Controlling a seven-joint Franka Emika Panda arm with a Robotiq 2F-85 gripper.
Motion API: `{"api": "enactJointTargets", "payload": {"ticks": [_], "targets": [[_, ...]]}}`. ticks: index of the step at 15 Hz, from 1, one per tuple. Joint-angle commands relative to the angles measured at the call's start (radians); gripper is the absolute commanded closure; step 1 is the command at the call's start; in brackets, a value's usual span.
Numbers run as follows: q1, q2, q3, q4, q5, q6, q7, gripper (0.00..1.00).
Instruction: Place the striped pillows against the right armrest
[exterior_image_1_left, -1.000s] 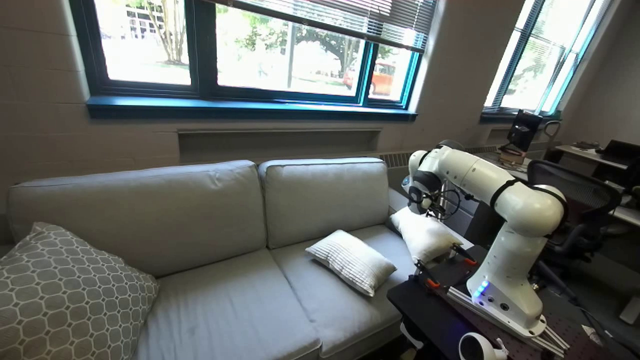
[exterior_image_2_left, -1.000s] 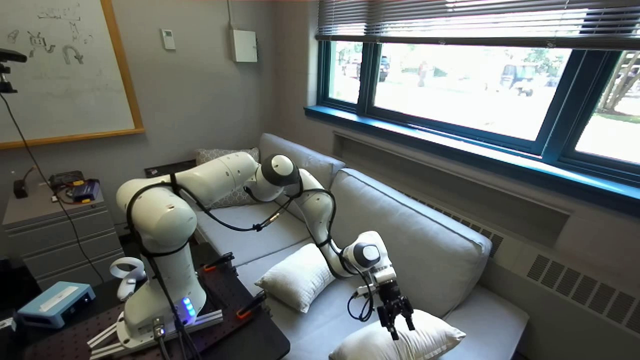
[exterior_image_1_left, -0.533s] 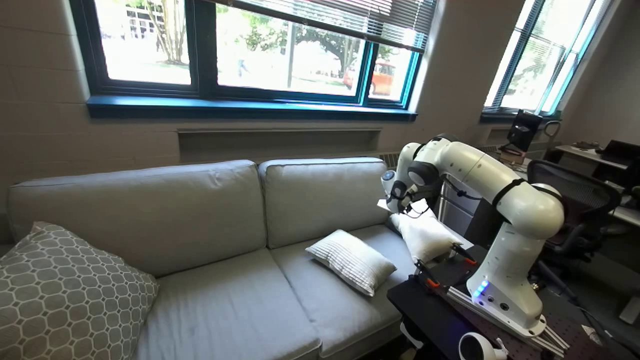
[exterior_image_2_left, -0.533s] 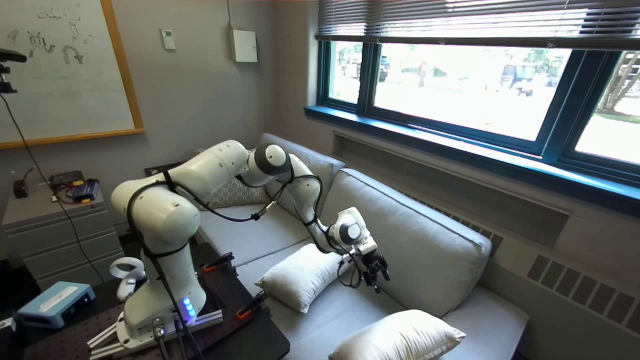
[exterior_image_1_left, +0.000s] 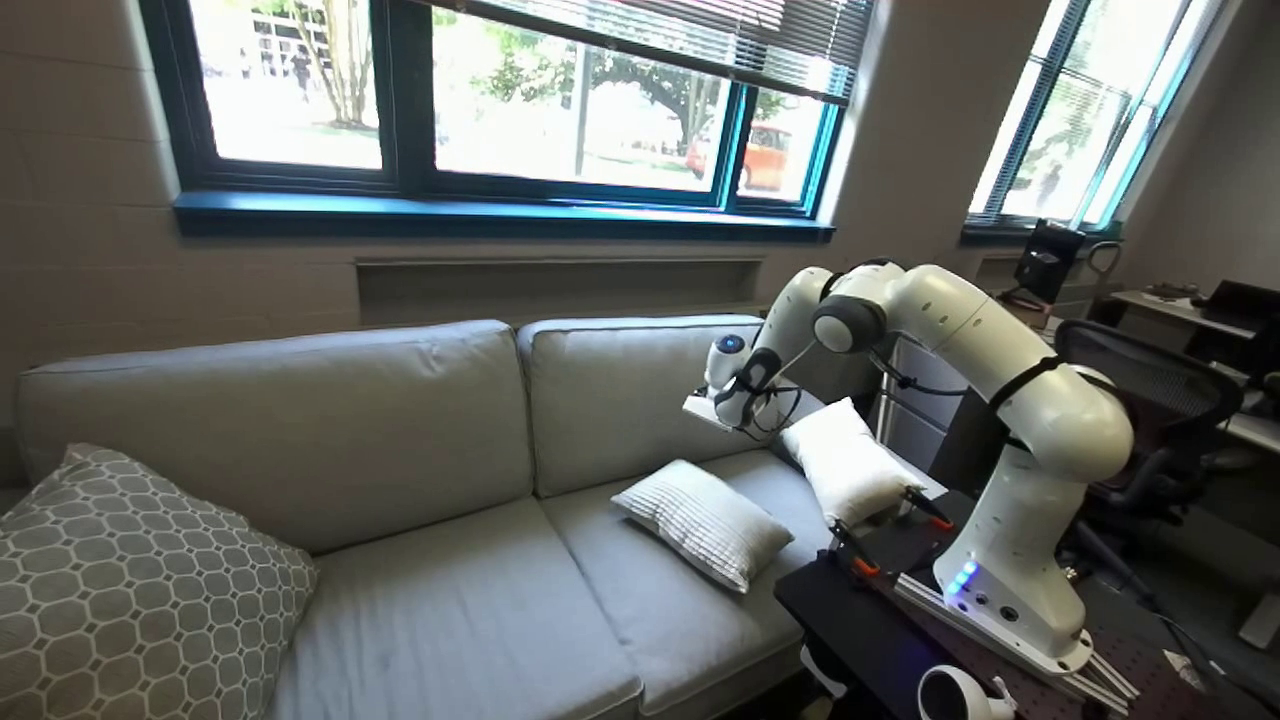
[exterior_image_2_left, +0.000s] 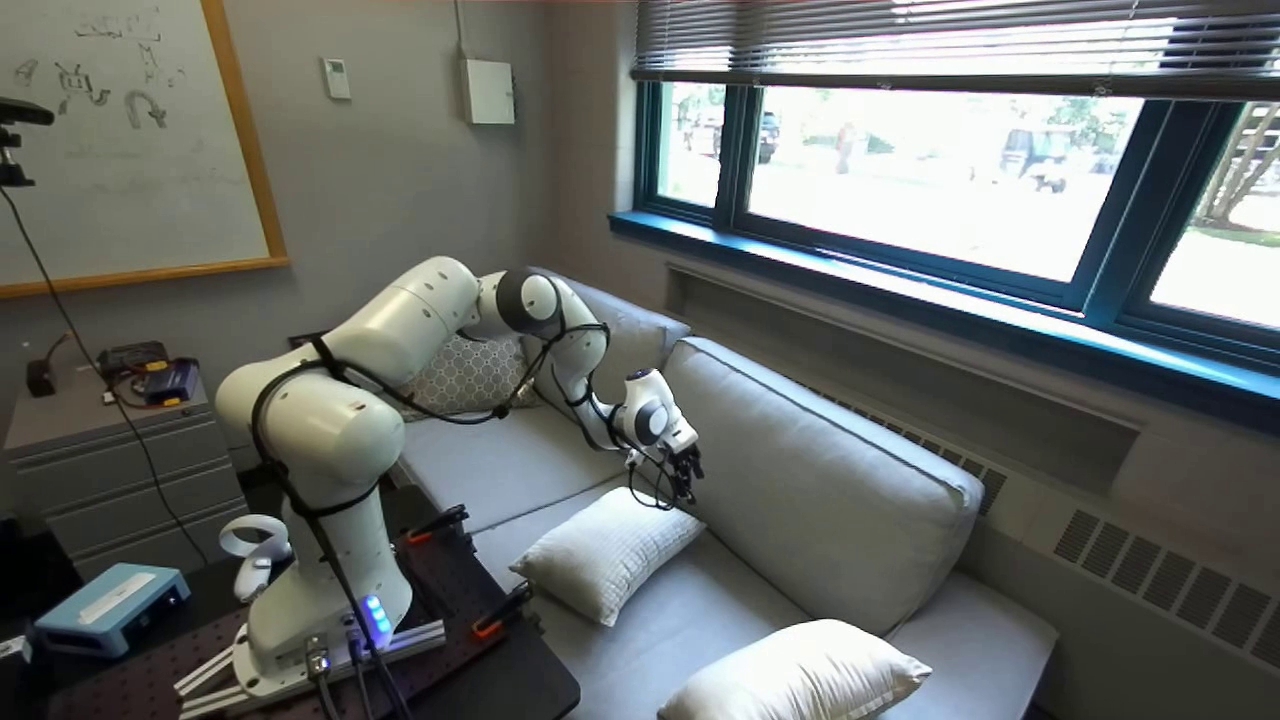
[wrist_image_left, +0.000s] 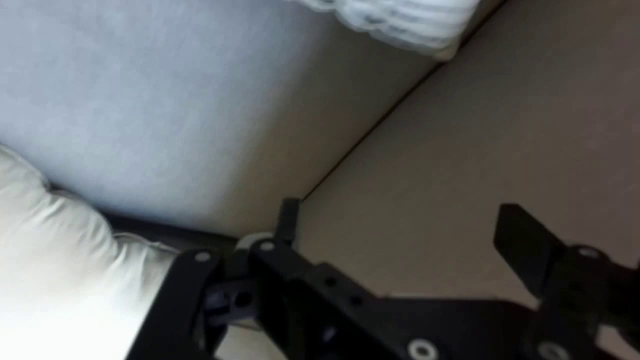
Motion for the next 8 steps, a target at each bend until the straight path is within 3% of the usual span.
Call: {"api": "enactJointTargets", "payload": {"ticks": [1, 8], "targets": [[-0.039, -0.076, 0.156, -0.048, 0.027, 0.062, -0.160, 0.00], [-0.176, -0.083, 0.528, -0.024, 0.124, 0.007, -0.522, 0.00]]}}
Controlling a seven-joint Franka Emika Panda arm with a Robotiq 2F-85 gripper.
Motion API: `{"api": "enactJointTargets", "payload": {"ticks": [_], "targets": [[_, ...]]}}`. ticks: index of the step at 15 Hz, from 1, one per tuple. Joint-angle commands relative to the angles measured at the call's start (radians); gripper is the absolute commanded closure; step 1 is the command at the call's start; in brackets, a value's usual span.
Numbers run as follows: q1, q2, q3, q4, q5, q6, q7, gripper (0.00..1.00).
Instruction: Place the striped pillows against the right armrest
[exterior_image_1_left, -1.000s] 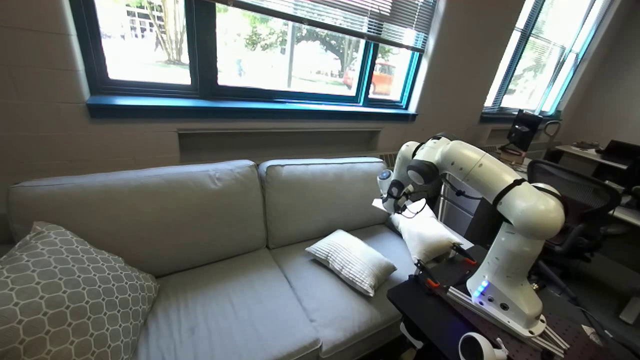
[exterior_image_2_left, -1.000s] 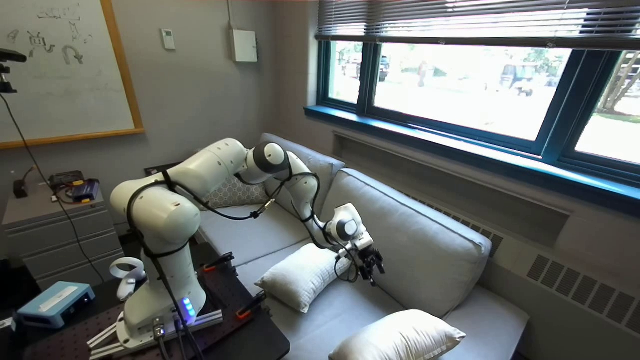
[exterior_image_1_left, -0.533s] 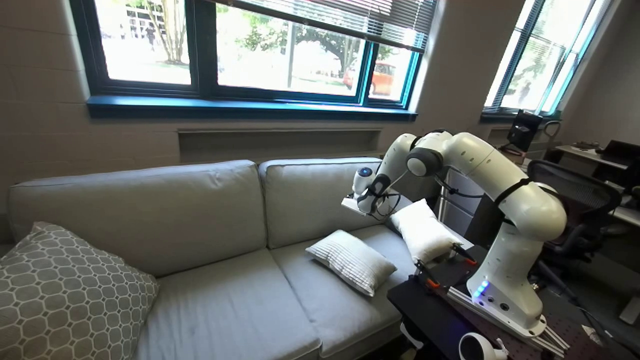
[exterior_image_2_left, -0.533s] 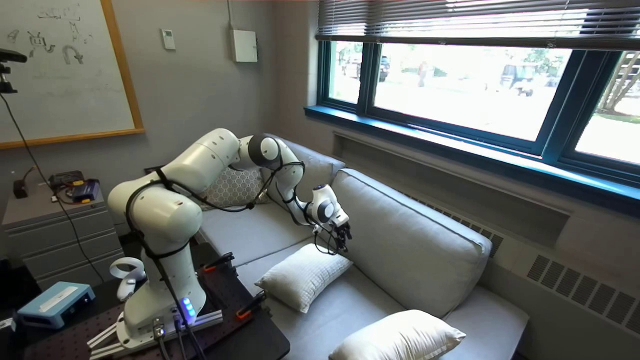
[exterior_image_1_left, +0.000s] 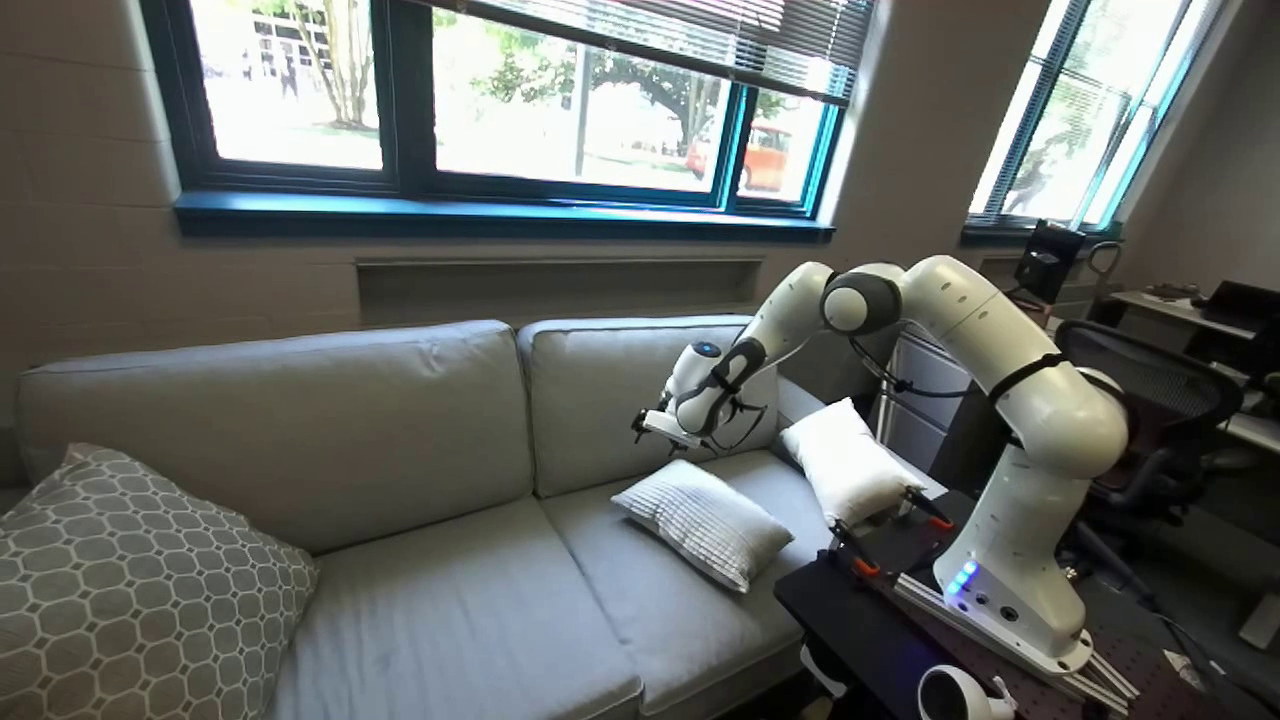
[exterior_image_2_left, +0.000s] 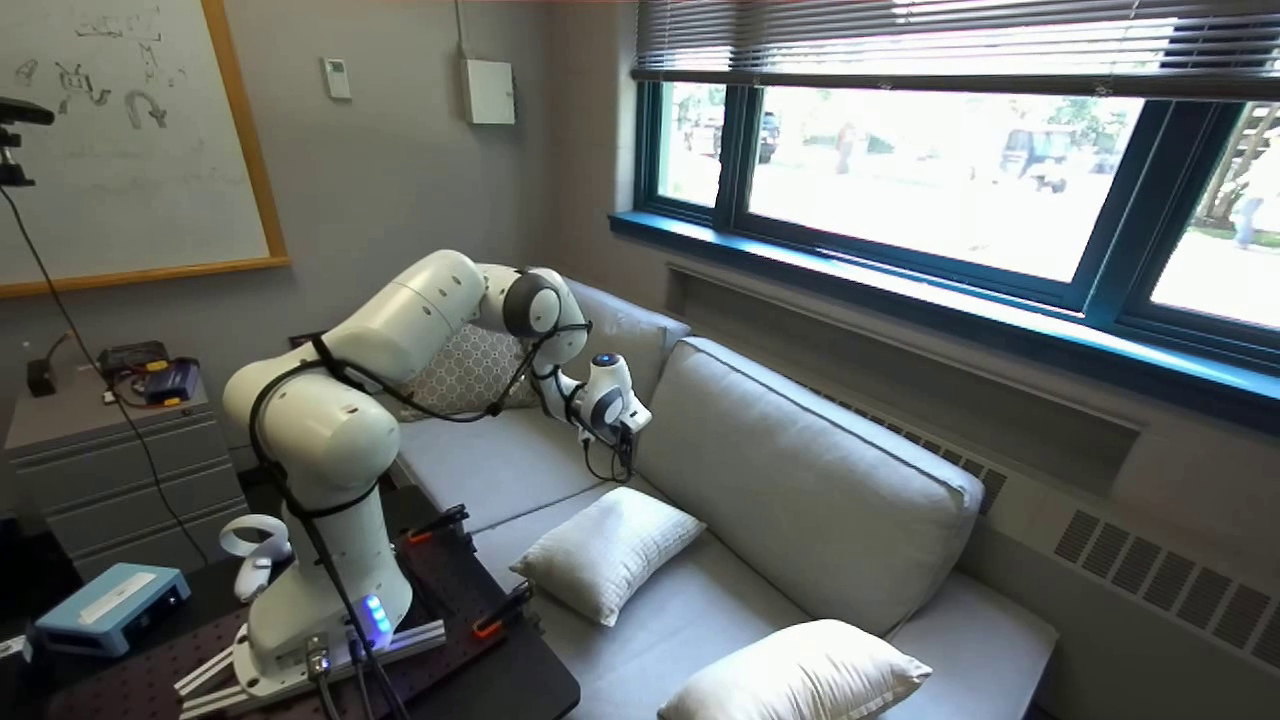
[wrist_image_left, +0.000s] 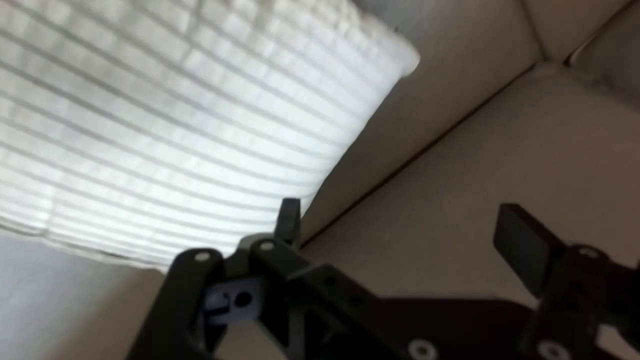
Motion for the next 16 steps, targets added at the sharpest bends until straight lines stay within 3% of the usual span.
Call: {"api": "enactJointTargets", "payload": {"ticks": [1, 4, 5, 7, 10, 11, 15, 16], "targets": [[-0.092, -0.021, 0.175, -0.017, 0.057, -0.050, -0.238, 0.00], [-0.131, -0.007, 0.264, 0.011, 0.116, -0.191, -0.399, 0.00], [-0.126, -0.006, 0.266, 0.024, 0.141, -0.263, -0.431, 0.00], [-0.082, -0.019, 0.223, 0.044, 0.171, -0.422, -0.451, 0.00], [-0.024, -0.035, 0.152, 0.048, 0.130, -0.562, -0.510, 0.00], [-0.038, -0.006, 0.172, 0.059, 0.180, -0.492, -0.501, 0.00], [-0.020, -0.003, 0.155, 0.061, 0.193, -0.498, -0.499, 0.00], [-0.061, -0.012, 0.181, 0.046, 0.217, -0.481, -0.530, 0.00]]}}
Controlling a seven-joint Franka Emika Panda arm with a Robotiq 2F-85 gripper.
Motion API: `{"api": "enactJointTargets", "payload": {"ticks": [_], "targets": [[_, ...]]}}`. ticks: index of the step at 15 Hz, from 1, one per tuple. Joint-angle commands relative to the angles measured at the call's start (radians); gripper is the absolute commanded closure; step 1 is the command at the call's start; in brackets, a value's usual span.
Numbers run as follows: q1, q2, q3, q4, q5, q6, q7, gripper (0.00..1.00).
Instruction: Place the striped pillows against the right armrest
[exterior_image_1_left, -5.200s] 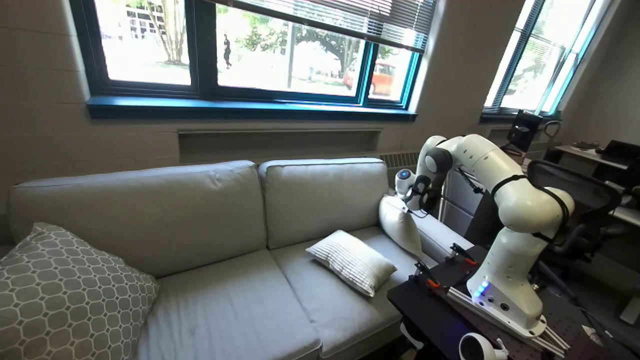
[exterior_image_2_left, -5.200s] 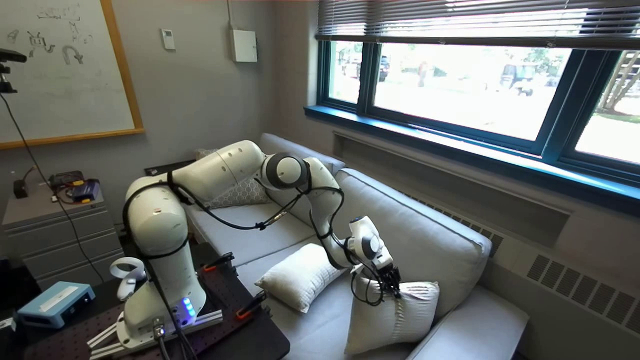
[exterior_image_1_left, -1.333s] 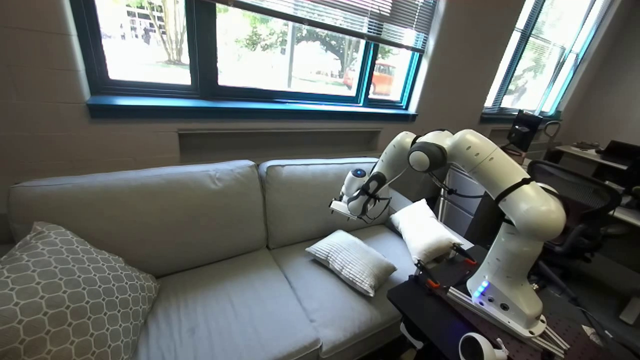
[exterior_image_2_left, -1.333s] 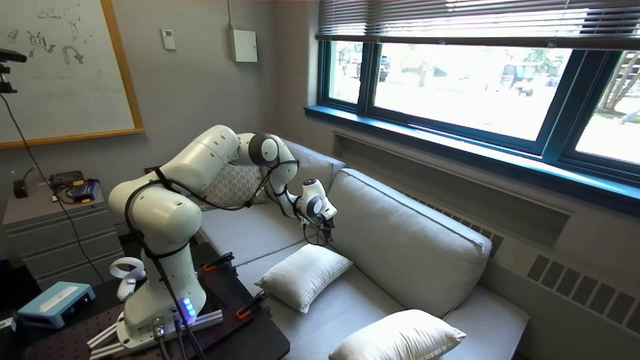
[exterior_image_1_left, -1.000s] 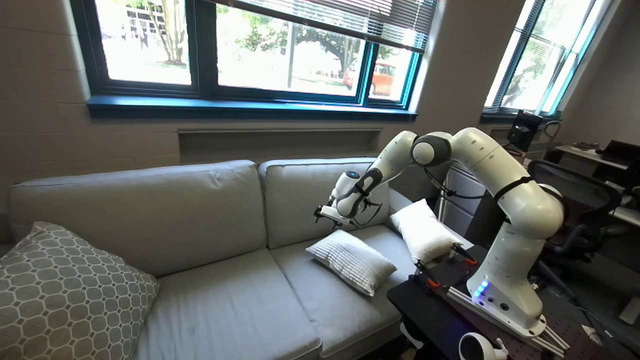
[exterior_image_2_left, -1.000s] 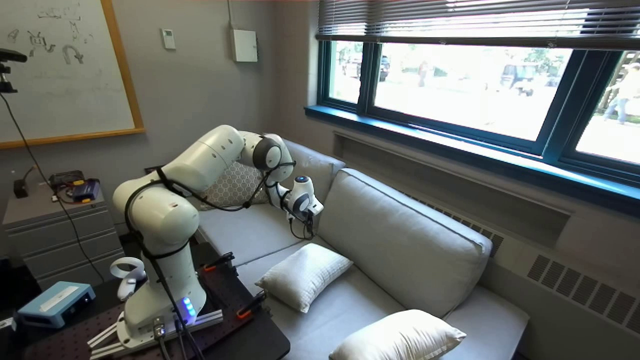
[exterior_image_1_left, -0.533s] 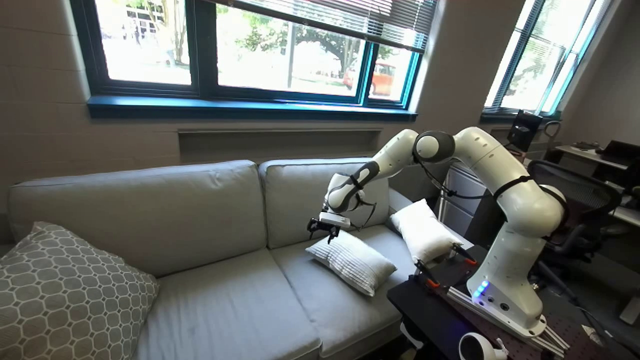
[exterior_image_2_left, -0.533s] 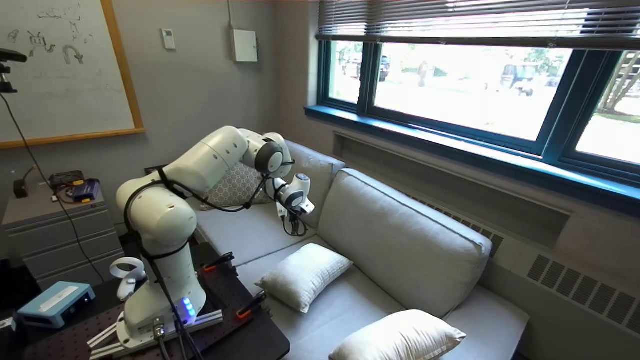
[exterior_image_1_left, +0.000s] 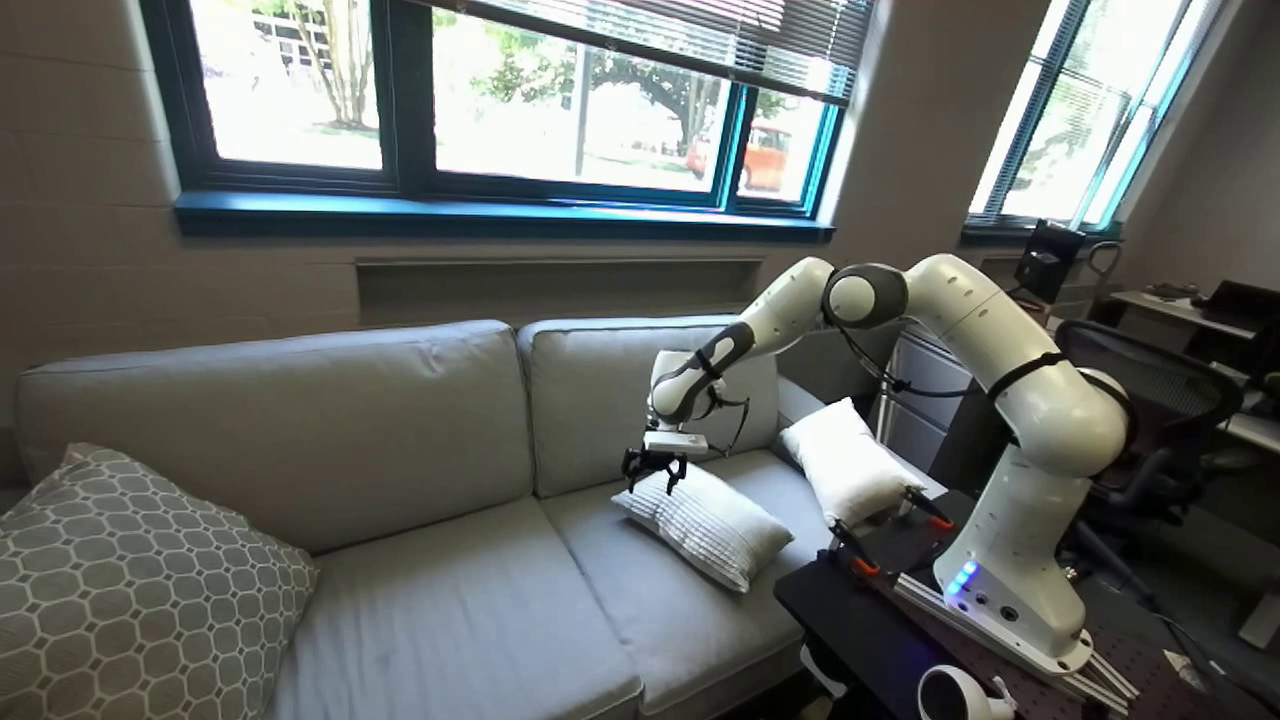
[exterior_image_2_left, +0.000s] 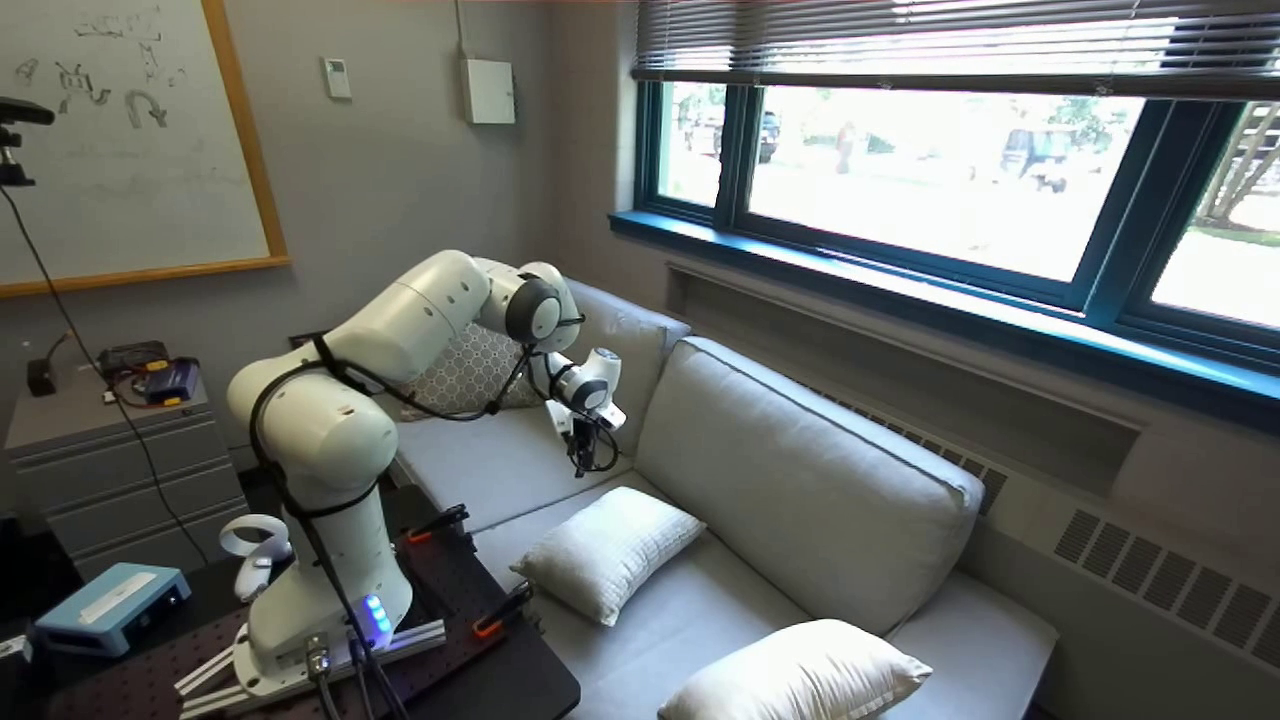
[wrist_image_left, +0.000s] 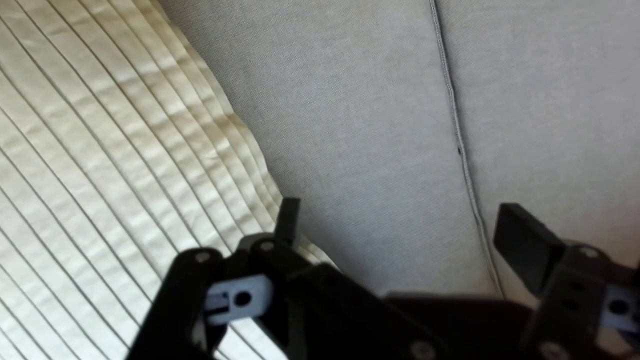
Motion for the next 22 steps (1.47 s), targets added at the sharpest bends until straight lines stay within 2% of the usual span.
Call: {"api": "enactJointTargets", "payload": {"ticks": [1, 2, 4, 8, 11, 14, 19, 22], "targets": [[-0.058, -0.017, 0.024, -0.022, 0.077, 0.015, -0.110, 0.00], [-0.062, -0.021, 0.015, -0.026, 0.080, 0.013, -0.146, 0.00], [-0.029, -0.020, -0.048, -0.016, 0.042, -0.011, -0.164, 0.00], [0.099, 0.028, -0.213, 0.023, -0.080, -0.012, -0.092, 0.00], [0.201, 0.078, -0.306, 0.049, -0.176, 0.002, -0.038, 0.00], [0.282, 0.123, -0.348, 0.073, -0.241, -0.007, 0.002, 0.00], [0.356, 0.196, -0.361, 0.125, -0.297, -0.051, 0.017, 0.00], [0.416, 0.275, -0.449, 0.184, -0.356, -0.039, 0.082, 0.00]]}}
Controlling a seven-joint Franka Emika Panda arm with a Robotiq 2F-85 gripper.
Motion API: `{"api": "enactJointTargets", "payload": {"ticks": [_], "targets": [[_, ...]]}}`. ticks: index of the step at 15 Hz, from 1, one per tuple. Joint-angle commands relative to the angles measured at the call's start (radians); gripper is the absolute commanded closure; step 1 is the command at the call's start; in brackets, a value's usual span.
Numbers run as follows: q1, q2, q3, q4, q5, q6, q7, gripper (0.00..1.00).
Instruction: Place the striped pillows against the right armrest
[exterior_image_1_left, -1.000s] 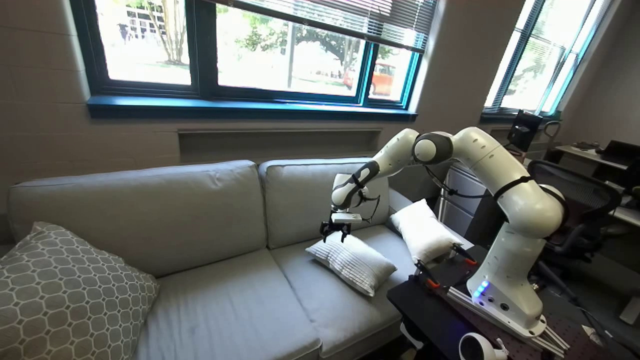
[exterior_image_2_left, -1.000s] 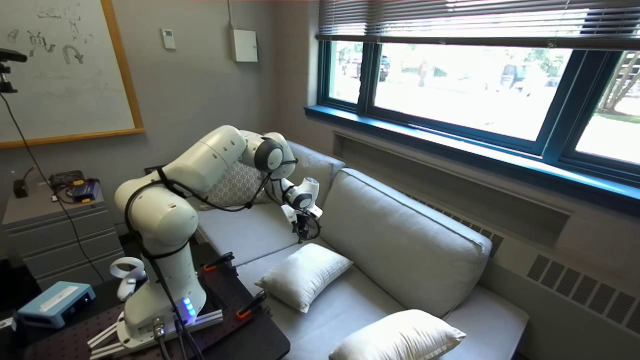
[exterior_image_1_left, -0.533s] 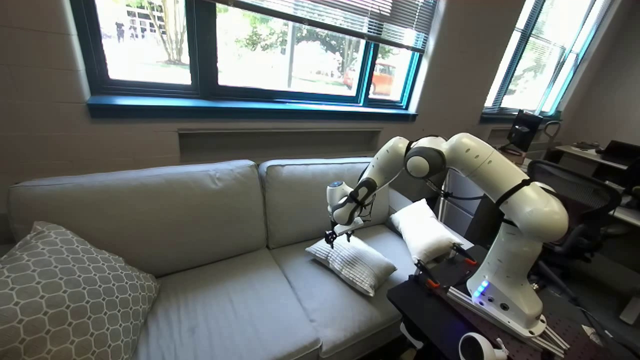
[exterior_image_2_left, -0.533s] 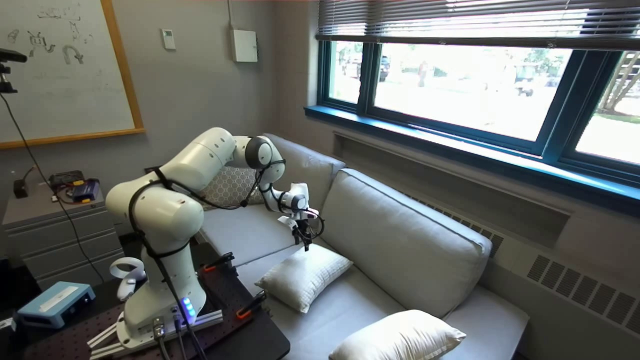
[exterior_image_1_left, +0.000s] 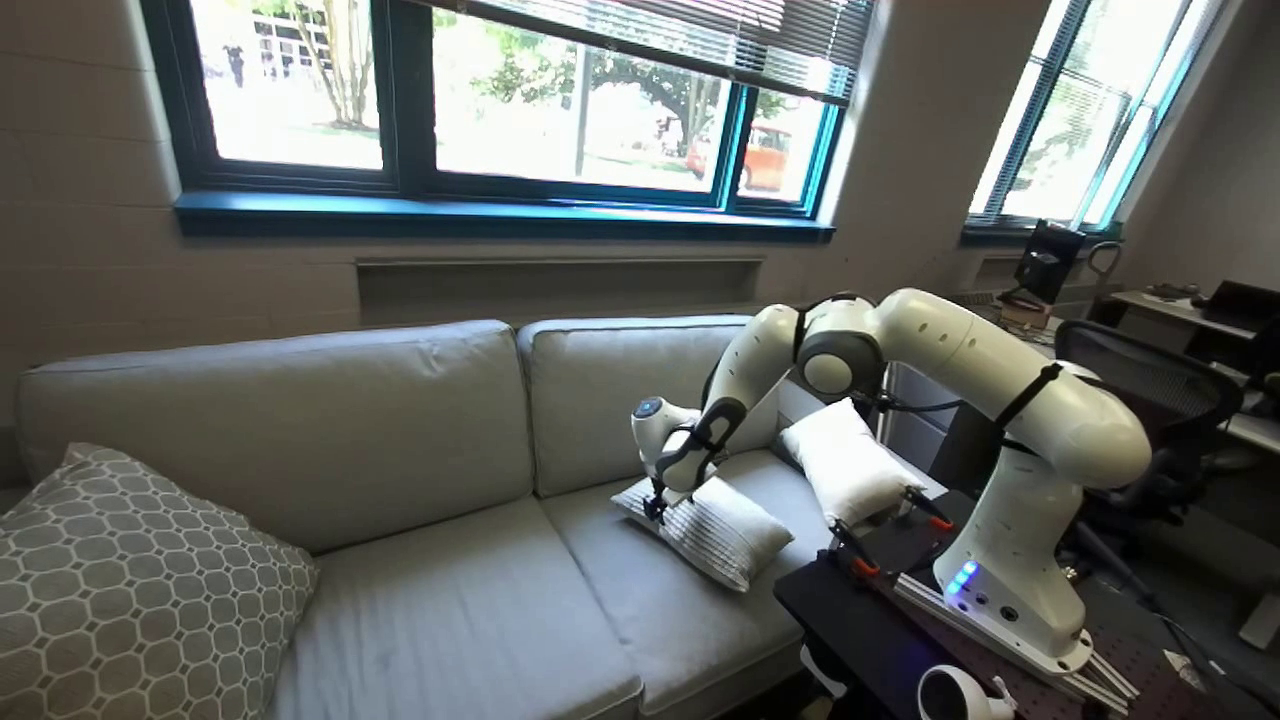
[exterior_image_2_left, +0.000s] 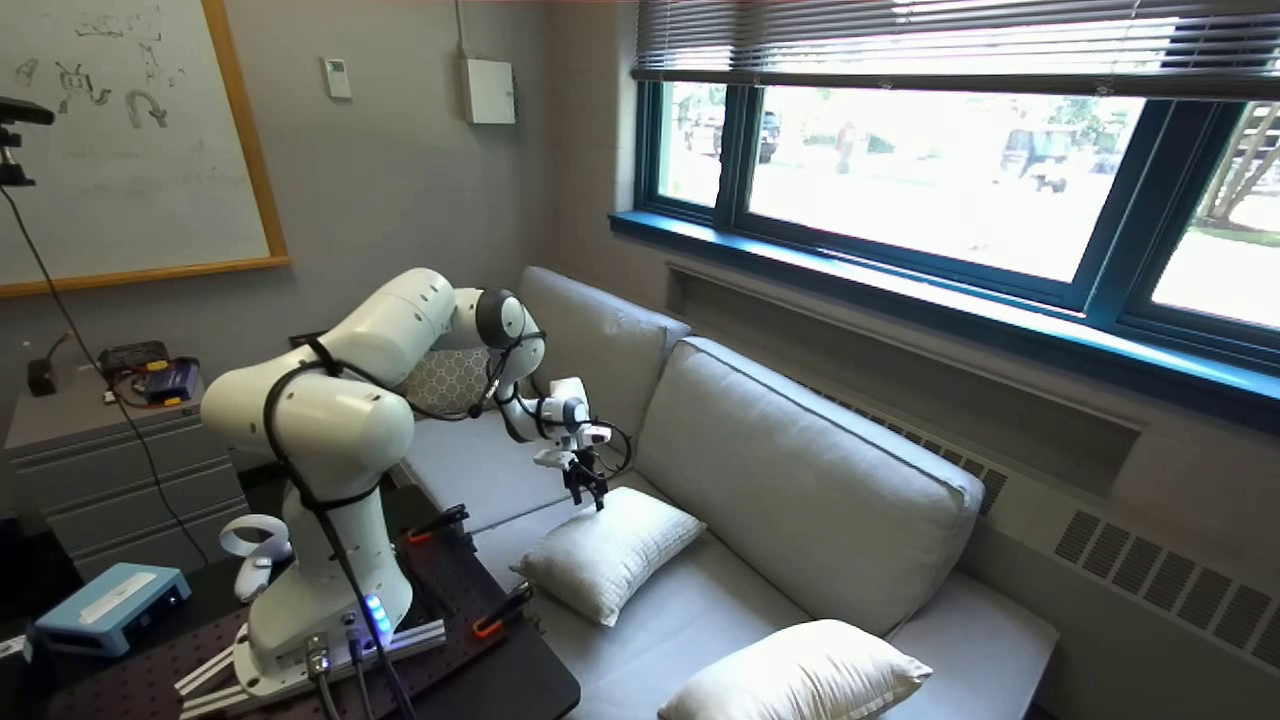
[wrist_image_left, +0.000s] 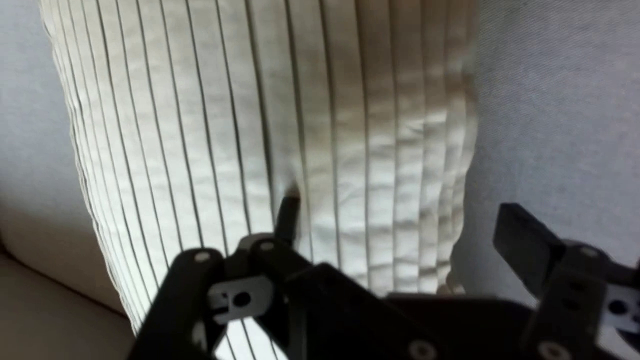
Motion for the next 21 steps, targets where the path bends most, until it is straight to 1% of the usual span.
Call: {"api": "enactJointTargets", "payload": {"ticks": [1, 3, 4, 5, 7, 8, 10, 11, 12, 13, 14, 17, 18, 21], "targets": [[0.058, 0.112, -0.106, 0.110, -0.074, 0.001, 0.103, 0.00], [0.074, 0.163, -0.159, 0.148, -0.093, 0.019, 0.177, 0.00], [0.074, 0.186, -0.176, 0.169, -0.097, 0.023, 0.208, 0.25], [0.075, 0.201, -0.189, 0.179, -0.099, 0.022, 0.235, 0.25], [0.064, 0.226, -0.199, 0.204, -0.096, 0.017, 0.278, 0.40], [0.056, 0.230, -0.199, 0.208, -0.092, 0.017, 0.295, 0.50], [0.039, 0.223, -0.196, 0.199, -0.083, 0.033, 0.332, 0.62], [0.040, 0.212, -0.202, 0.178, -0.055, 0.048, 0.336, 0.70], [0.023, 0.190, -0.189, 0.158, -0.038, 0.063, 0.339, 0.77], [-0.010, 0.152, -0.156, 0.125, -0.009, 0.085, 0.317, 0.85], [-0.034, 0.122, -0.134, 0.096, 0.021, 0.114, 0.299, 0.91], [-0.109, -0.015, -0.072, -0.063, 0.076, 0.250, 0.223, 0.97], [-0.139, -0.068, -0.053, -0.129, 0.088, 0.313, 0.198, 0.93], [-0.249, -0.176, 0.018, -0.274, 0.131, 0.506, 0.124, 0.93]]}}
